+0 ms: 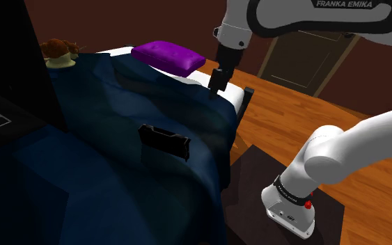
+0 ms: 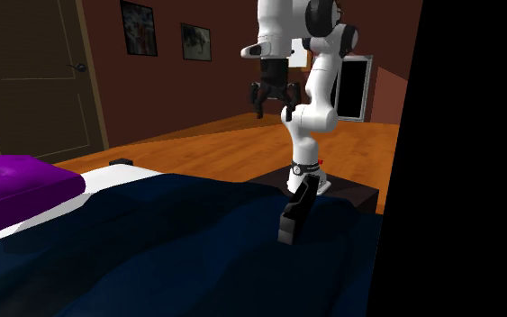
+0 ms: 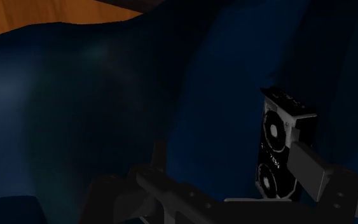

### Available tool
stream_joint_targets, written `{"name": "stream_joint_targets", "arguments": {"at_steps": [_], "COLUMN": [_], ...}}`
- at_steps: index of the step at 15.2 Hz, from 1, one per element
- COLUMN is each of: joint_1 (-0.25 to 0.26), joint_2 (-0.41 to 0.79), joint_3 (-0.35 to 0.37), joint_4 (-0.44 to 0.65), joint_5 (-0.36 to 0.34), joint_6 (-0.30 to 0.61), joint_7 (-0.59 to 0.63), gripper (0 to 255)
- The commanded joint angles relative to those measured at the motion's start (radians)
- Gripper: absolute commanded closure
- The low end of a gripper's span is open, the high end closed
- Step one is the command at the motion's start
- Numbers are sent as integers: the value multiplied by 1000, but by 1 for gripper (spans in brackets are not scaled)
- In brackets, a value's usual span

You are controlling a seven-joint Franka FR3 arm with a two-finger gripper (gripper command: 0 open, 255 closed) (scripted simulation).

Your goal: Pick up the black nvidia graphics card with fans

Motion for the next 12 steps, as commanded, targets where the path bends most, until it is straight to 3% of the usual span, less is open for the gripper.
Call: {"name": "stream_joint_targets", "arguments": {"at_steps": [1, 7, 12], "joint_1": [7, 24, 48], "joint_2": [68, 279, 480], "joint_3": [43, 155, 229], "joint_4": [20, 113, 222], "joint_5": [-6, -65, -157], "joint_6": [38, 111, 146], "joint_7": [37, 155, 269], "gripper": [0, 0, 0]}}
